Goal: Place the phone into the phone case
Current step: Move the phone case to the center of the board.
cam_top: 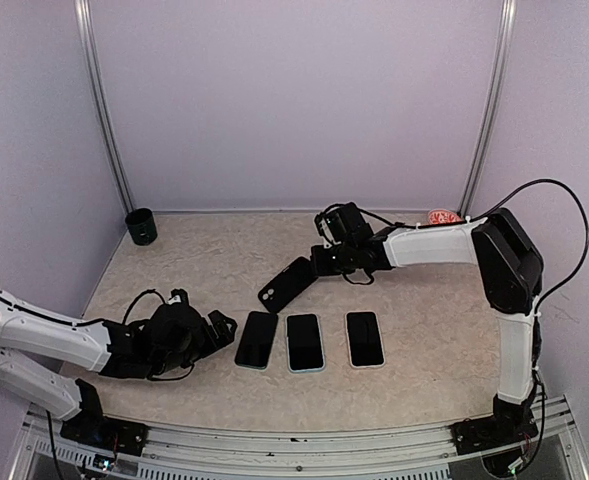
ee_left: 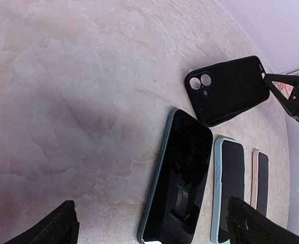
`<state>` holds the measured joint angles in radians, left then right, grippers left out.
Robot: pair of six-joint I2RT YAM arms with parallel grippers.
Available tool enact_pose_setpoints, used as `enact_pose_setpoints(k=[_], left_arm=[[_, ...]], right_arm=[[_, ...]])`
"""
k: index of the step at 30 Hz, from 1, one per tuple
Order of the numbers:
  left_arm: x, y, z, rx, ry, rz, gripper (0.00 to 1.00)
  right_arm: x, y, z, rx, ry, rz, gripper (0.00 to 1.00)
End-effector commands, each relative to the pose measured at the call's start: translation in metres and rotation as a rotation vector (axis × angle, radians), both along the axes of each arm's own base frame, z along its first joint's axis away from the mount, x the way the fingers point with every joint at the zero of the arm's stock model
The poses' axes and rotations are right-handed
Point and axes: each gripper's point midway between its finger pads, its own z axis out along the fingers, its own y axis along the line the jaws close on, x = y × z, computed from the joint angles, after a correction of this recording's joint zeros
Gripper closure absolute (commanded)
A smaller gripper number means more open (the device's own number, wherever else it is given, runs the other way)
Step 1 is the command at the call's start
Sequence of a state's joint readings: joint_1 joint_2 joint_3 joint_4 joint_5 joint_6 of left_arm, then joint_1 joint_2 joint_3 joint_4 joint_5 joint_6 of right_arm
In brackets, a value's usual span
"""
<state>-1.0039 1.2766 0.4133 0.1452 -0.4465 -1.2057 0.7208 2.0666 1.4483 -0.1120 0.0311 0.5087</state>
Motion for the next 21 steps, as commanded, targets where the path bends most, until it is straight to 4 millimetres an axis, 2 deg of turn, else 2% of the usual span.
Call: enact_pose_setpoints(k=[1, 6, 8, 12, 17, 21], left_arm=[[-0.001, 0.009, 0.000, -0.004, -0.011, 0.030, 0.01], [-0.003, 0.008, -0.003, -0.010, -0.005, 0.023, 0.01], [-0.004, 0.007, -0.004, -0.014, -0.004, 0.018, 0.01], [-0.006, 0.008, -0.007, -0.014, 0.001, 0.016, 0.01], [-0.008, 0.011, -0.009, -0.025, 0.003, 0.019, 0.01], [-0.008, 0.011, -0.009, -0.028, 0.002, 0.017, 0.01]], right_arm=[[-0.001, 0.029, 0.008, 0.015, -0.007, 0.004, 1.00], [-0.003, 0.053, -0.014, -0.003, 0.020, 0.006, 1.00], [0.002, 0.054, -0.021, -0.018, 0.031, -0.017, 1.00], [0.015, 0.047, -0.027, -0.042, 0.034, -0.066, 1.00], [0.033, 0.022, -0.033, -0.010, 0.077, -0.136, 1.00], [0.035, 0.014, -0.034, 0.017, 0.092, -0.153, 1.00]])
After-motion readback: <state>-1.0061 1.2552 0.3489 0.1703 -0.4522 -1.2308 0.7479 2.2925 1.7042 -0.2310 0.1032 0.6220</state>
